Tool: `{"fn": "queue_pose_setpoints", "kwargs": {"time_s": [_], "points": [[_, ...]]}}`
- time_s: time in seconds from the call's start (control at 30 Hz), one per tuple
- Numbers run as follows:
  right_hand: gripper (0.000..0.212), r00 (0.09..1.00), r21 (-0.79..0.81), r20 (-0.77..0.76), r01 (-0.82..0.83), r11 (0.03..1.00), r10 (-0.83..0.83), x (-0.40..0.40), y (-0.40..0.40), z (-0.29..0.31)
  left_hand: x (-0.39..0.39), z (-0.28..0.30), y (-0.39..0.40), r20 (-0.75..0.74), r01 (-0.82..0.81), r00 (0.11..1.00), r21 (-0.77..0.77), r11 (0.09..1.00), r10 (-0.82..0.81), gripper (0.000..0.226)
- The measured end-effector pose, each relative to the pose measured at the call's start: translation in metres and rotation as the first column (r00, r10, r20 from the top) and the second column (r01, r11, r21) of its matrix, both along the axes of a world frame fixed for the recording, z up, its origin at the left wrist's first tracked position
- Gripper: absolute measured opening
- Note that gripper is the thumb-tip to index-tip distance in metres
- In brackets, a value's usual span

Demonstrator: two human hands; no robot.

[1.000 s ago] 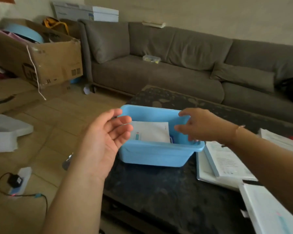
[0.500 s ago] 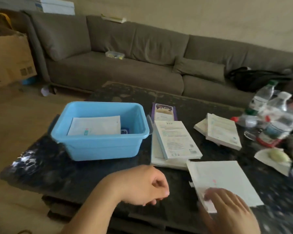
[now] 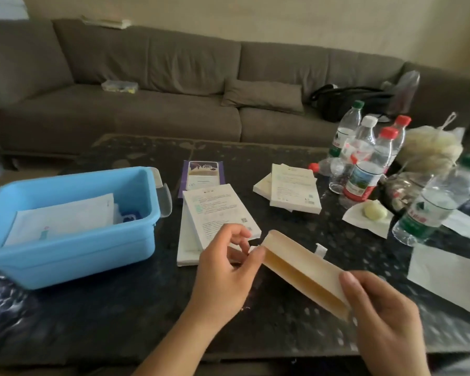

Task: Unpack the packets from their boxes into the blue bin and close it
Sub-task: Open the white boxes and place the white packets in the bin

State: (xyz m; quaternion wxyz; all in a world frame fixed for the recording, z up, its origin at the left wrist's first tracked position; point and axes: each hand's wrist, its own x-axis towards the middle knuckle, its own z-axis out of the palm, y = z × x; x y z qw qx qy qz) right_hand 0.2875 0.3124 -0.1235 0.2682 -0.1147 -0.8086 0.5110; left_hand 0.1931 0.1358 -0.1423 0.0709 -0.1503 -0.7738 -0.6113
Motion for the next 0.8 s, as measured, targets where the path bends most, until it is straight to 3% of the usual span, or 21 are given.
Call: {"fn": "queue_pose_setpoints", "kwargs": {"time_s": [0.07, 0.13, 0.27, 0.33, 0.43, 0.53, 0.7, 0.8], "points": [[0.019, 0.999, -0.085, -0.030, -0.018, 0.996, 0.016, -0.003, 0.005, 0.007, -0.001, 0.003, 0.003, -0.111, 0.069, 0.992, 0.055, 0.996, -0.063, 0.016], [0.022, 0.997, -0.152, -0.068, -0.031, 0.988, 0.021, -0.010, 0.011, 0.014, 0.000, 0.007, 0.006, -0.158, 0.137, 0.981, 0.123, 0.983, -0.117, 0.026], [0.030, 0.990, -0.241, -0.129, -0.084, 0.967, 0.053, -0.030, 0.019, 0.019, 0.001, 0.008, 0.014, 0.024, 0.166, 0.982, 0.350, 0.922, -0.186, 0.028], [0.036, 0.980, -0.187, -0.196, -0.070, 0.980, 0.033, -0.042, 0.018, 0.019, 0.000, 0.010, 0.017, 0.072, 0.146, 0.980, 0.385, 0.911, -0.187, 0.026], [0.036, 0.955, -0.065, -0.279, -0.122, 0.990, 0.100, -0.051, 0.016, 0.015, 0.001, 0.017, 0.021, -0.020, 0.157, 0.987, 0.295, 0.942, -0.158, 0.025], [0.035, 0.916, -0.080, -0.335, -0.260, 0.962, 0.220, -0.053, 0.016, 0.013, -0.002, 0.021, 0.016, -0.217, 0.166, 0.967, 0.150, 0.975, -0.131, 0.028], [0.022, 0.894, -0.113, -0.337, -0.350, 0.930, 0.295, -0.050, 0.021, 0.012, -0.013, 0.022, 0.010, -0.340, 0.186, 0.930, 0.103, 0.977, -0.141, 0.026], [0.025, 0.906, -0.096, -0.327, -0.314, 0.944, 0.268, -0.050, 0.025, 0.011, -0.013, 0.021, 0.014, -0.306, 0.165, 0.944, 0.119, 0.979, -0.122, 0.027]]}}
